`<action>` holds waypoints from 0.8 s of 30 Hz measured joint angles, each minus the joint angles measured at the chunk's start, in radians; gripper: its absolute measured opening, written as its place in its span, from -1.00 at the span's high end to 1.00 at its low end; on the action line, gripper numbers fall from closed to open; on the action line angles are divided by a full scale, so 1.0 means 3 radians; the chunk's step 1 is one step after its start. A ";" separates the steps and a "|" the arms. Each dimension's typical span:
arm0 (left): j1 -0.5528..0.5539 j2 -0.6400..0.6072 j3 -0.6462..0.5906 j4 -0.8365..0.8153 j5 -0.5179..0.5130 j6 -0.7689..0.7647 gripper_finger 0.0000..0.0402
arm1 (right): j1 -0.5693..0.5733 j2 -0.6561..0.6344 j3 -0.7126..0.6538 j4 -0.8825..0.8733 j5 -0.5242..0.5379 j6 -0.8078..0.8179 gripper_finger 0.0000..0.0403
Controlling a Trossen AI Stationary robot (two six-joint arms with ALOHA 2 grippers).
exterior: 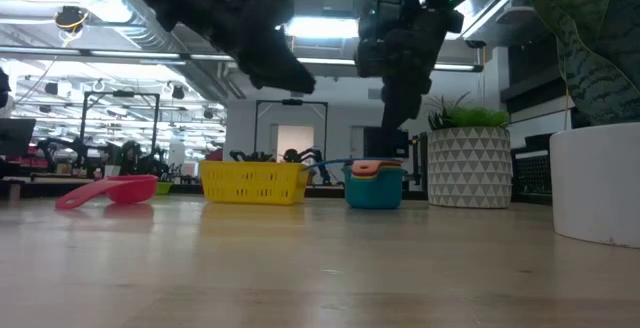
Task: Nest measuring cups in basket
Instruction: Stack the blue measuring cup into the orange measuring cup
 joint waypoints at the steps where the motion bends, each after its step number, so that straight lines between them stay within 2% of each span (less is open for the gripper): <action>1: -0.0005 0.0017 0.0000 0.0086 -0.0085 0.0046 0.39 | 0.0047 0.0000 0.0000 -0.0006 -0.0001 0.0002 0.57; 6: 0.0034 0.0078 0.0001 0.0501 -0.0546 0.0334 0.39 | 0.0311 0.0000 -0.0007 -0.0016 -0.0004 0.0013 0.57; 10: 0.0131 0.0077 0.0006 0.0576 -0.0763 0.0503 0.39 | 0.0529 0.0000 -0.0008 -0.0011 0.0038 0.0014 0.57; 15: 0.0276 0.0155 0.0088 0.0592 -0.0807 0.0560 0.39 | 0.0781 0.0000 -0.0008 -0.0012 0.0303 0.0023 0.57; 19: 0.0333 0.0374 0.0262 0.0574 -0.0795 0.0567 0.39 | 0.0962 0.0000 -0.0023 -0.0008 0.0351 0.0144 0.57; 24: 0.0317 0.0775 0.0765 0.0012 -0.0869 0.0816 0.39 | 0.1163 -0.0005 -0.0129 -0.0081 0.0348 0.0173 0.57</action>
